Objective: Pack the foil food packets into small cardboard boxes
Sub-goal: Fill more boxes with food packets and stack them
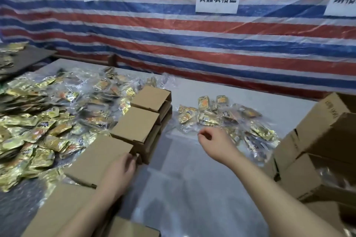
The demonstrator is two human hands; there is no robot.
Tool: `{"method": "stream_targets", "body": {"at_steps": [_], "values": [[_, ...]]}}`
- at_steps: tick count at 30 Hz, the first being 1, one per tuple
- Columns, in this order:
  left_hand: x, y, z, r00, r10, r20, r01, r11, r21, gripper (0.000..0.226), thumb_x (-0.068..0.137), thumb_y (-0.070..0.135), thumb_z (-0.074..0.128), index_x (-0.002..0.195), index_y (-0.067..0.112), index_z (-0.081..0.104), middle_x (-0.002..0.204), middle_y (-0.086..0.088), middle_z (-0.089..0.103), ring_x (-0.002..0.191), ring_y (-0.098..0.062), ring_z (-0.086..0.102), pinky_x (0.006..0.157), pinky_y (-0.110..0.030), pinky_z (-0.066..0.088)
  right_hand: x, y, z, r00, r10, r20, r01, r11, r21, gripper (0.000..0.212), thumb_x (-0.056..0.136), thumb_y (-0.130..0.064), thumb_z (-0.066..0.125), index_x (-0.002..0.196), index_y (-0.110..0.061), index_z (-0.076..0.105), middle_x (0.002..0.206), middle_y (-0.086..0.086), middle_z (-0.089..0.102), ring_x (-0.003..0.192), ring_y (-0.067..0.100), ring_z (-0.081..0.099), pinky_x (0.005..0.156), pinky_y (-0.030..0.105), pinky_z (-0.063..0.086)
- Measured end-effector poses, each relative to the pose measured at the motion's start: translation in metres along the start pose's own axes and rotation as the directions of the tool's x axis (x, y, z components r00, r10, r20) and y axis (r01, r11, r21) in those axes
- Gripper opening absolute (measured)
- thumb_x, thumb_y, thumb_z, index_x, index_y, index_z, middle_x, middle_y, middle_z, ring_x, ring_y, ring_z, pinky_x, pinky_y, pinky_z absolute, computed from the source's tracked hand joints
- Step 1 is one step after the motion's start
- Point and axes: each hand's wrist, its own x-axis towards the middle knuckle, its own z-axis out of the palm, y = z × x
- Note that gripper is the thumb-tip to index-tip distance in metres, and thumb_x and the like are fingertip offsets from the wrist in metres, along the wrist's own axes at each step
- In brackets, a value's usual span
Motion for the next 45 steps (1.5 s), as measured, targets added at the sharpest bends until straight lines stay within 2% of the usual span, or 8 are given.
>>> {"method": "stream_targets", "body": {"at_steps": [6,10,14,18,22,26,30,45], "values": [[-0.076,-0.050,0.060,0.966,0.114,0.231,-0.146,0.981,0.127,0.049,0.097,0.044,0.046,0.139,0.018,0.047,0.139,0.001,0.050,0.129,-0.015,0.047,0.105,-0.023,0.033,-0.039,0.010,0.106,0.951,0.106,0.289,-0.100,0.994,-0.034,0.019,0.096,-0.023,0.052,0.097,-0.014,0.069,0.086,-0.002,0.064,0.084,0.016,0.060,0.073,0.025,0.045],[-0.142,-0.060,0.114,0.878,-0.199,0.435,0.030,0.930,0.366,0.099,0.078,0.071,0.043,0.155,0.023,0.005,0.163,-0.003,0.007,0.149,-0.022,0.014,0.114,-0.052,0.025,-0.074,0.030,0.161,0.848,0.178,0.500,-0.134,0.983,-0.123,0.029,0.095,-0.014,0.046,0.116,-0.009,0.066,0.113,0.008,0.068,0.106,0.022,0.062,0.090,0.027,0.046],[-0.196,-0.070,0.134,0.922,-0.068,0.381,-0.067,0.942,0.330,0.039,0.104,0.032,0.012,0.117,0.018,0.046,0.163,-0.006,0.008,0.119,-0.030,0.061,0.068,-0.069,0.047,-0.100,0.050,0.192,0.746,0.272,0.608,-0.147,0.958,-0.248,0.041,0.096,-0.014,0.044,0.135,-0.012,0.055,0.136,0.010,0.057,0.124,0.024,0.054,0.099,0.024,0.040],[-0.199,-0.075,0.136,0.935,0.093,0.342,-0.225,0.902,0.369,0.035,0.096,0.024,0.021,0.120,0.013,0.045,0.162,-0.009,-0.001,0.128,-0.026,0.054,0.080,-0.066,0.047,-0.117,0.066,0.205,0.704,0.290,0.649,-0.072,0.938,-0.340,0.061,0.093,-0.014,0.047,0.152,-0.016,0.033,0.151,0.010,0.039,0.138,0.027,0.043,0.113,0.029,0.034],[-0.162,-0.045,0.129,0.885,0.221,0.410,-0.330,0.919,0.217,0.072,0.060,0.033,0.052,0.130,0.018,0.050,0.164,0.005,-0.001,0.149,-0.015,-0.012,0.113,-0.048,0.021,-0.115,0.079,0.192,0.732,0.253,0.632,0.005,0.926,-0.377,0.080,0.087,-0.009,0.048,0.158,-0.024,0.014,0.156,0.005,0.029,0.140,0.029,0.038,0.115,0.036,0.034],[-0.119,-0.001,0.133,0.737,0.264,0.622,-0.444,0.883,0.152,0.070,0.096,0.020,0.042,0.156,0.018,0.006,0.164,-0.003,-0.002,0.151,-0.018,0.002,0.121,-0.035,0.011,-0.104,0.092,0.152,0.843,0.243,0.480,-0.006,0.897,-0.443,0.074,0.089,-0.010,0.042,0.157,-0.026,0.018,0.148,0.008,0.040,0.130,0.032,0.049,0.105,0.037,0.042],[-0.088,0.049,0.140,0.686,0.395,0.611,-0.538,0.840,0.061,0.047,0.105,0.025,0.032,0.151,0.021,0.030,0.156,-0.008,0.034,0.138,-0.026,0.040,0.110,-0.032,0.032,-0.099,0.117,0.101,0.902,0.317,0.293,-0.109,0.824,-0.555,0.051,0.094,-0.013,0.037,0.143,-0.025,0.040,0.132,0.008,0.056,0.119,0.030,0.057,0.096,0.034,0.045],[-0.018,0.100,0.205,0.863,0.178,0.473,-0.085,0.974,-0.211,0.040,0.093,0.030,0.064,0.130,0.018,0.054,0.131,-0.002,0.060,0.121,-0.016,0.055,0.095,-0.018,0.038,-0.083,0.183,0.037,0.850,0.512,0.123,-0.425,0.806,-0.412,0.021,0.102,-0.023,0.036,0.121,-0.020,0.045,0.114,0.007,0.063,0.103,0.027,0.062,0.079,0.033,0.047]]}}
